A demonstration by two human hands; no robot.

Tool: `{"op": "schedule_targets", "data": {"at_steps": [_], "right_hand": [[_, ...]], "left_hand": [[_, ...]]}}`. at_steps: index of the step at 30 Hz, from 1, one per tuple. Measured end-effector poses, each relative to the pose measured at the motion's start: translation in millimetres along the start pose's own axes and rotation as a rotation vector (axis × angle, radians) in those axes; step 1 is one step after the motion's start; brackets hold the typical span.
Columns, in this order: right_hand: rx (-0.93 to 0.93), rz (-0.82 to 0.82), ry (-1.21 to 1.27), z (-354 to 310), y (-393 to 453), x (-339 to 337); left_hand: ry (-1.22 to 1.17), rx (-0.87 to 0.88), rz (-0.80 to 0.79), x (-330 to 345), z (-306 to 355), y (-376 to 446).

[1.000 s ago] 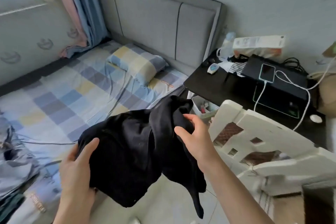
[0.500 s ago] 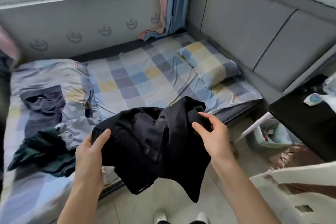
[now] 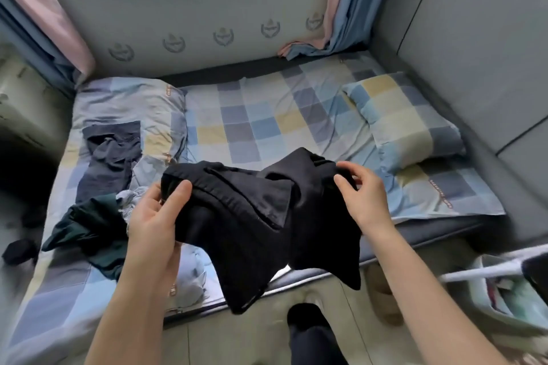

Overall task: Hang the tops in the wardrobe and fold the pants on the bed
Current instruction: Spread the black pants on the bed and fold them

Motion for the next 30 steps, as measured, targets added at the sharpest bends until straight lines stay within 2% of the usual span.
{"op": "schedule_targets", "data": {"at_steps": [2, 4, 8, 10, 11, 14, 16, 21, 24, 26, 30], "right_hand": [[0.023, -0.052, -0.179, 13.1, 31.5, 0.7], [0.036, -0.141, -0.163, 17.8, 51.3, 7.0], [0.128, -0.52, 0.01, 20.9, 44.6, 48.2], [0.102, -0.682, -0.026, 26.5, 27.9, 66.2], [0.058, -0.694, -0.121, 30.5, 21.5, 72.4], [-0.08, -0.567, -0.5, 46.6, 19.7, 81.2], [-0.077, -0.431, -0.605, 57.0, 31.3, 74.8], [0.12, -0.268, -0.335, 75.4, 68.3, 54.7], [0.307, -0.121, -0.2, 78.8, 81.2, 44.2], [0.36, -0.102, -0.198, 85.0, 87.5, 39.1], [0.213, -0.269, -0.494, 107.9, 98.6, 50.8]], "left_hand": [[0.008, 0.006, 0.036, 30.2, -0.6, 15.4], [0.037, -0.008, 0.106, 56.5, -7.0, 32.0], [0.032, -0.134, 0.254, 95.7, -43.7, 54.2], [-0.048, -0.247, 0.298, 112.6, -67.6, 53.8], [-0.094, -0.29, 0.296, 120.3, -76.8, 50.3], [-0.194, -0.361, 0.315, 132.7, -91.0, 44.9], [-0.205, -0.369, 0.351, 130.6, -88.5, 47.4], [-0.038, -0.183, 0.45, 85.7, -59.5, 64.2], [-0.024, -0.172, 0.371, 71.4, -46.9, 70.8], [-0.049, -0.184, 0.349, 66.3, -39.6, 74.2], [-0.201, -0.215, 0.264, 67.3, -20.2, 78.2]]}}
Point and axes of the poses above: each hand's wrist, its own y-axis towards the middle knuckle, its own x-axis out of the palm, z = x × y, the point moved 7 cm from there along y, towards the middle knuckle, and after that the axes turned 5 degrees about z, right-handed, at the moved point
